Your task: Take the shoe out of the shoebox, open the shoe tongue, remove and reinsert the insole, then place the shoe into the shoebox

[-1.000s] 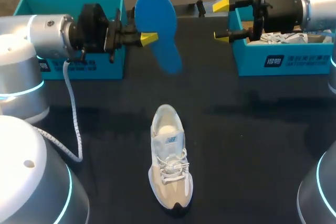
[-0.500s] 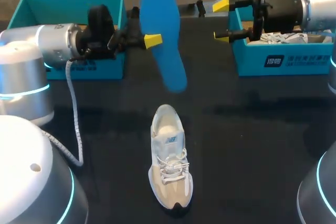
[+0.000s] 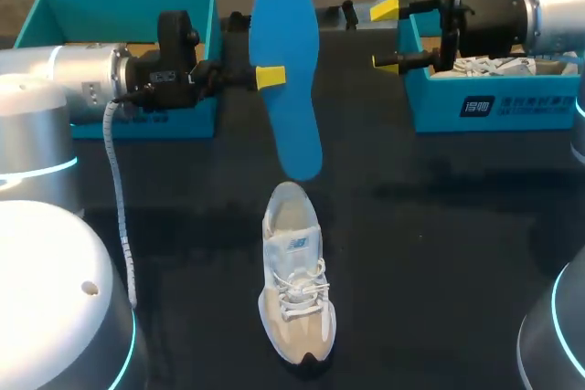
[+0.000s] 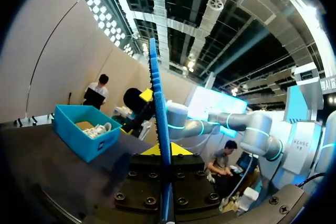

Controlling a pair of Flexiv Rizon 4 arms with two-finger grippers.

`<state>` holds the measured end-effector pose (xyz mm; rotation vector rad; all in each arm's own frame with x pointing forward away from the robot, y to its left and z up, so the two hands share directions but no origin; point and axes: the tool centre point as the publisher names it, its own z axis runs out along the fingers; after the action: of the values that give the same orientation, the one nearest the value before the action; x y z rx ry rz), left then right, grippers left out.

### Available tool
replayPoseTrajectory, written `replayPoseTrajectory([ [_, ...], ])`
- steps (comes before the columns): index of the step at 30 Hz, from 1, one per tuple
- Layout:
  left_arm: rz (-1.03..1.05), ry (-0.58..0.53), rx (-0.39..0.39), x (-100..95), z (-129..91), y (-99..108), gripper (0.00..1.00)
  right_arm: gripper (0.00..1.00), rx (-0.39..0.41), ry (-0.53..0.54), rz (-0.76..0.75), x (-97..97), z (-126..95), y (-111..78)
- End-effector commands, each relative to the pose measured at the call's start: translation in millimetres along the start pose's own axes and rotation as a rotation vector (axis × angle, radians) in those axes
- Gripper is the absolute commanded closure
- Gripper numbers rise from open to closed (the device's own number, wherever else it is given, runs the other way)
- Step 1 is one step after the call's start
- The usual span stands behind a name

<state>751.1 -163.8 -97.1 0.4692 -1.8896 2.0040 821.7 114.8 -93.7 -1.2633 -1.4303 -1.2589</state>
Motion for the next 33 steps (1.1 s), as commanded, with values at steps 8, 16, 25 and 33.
replayPoseTrajectory([
  [8,-0.377,-0.036,0.033,-8.6,6.4,1.0,1.0,0.0,0.0,-0.005,0.002,0.9,0.4,-0.4],
  [16,-0.589,-0.066,-0.005,-17.7,12.5,15.3,1.0,0.0,0.0,-0.005,0.002,0.9,0.4,-0.4],
  [25,-0.689,-0.069,0.01,-43.6,12.6,31.3,1.0,0.0,0.0,-0.005,0.002,0.9,0.4,-0.4],
  [33,-0.8,-0.108,0.034,-62.6,12.6,39.7,1.0,0.0,0.024,-0.067,-0.013,0.7,1.2,-1.1],
])
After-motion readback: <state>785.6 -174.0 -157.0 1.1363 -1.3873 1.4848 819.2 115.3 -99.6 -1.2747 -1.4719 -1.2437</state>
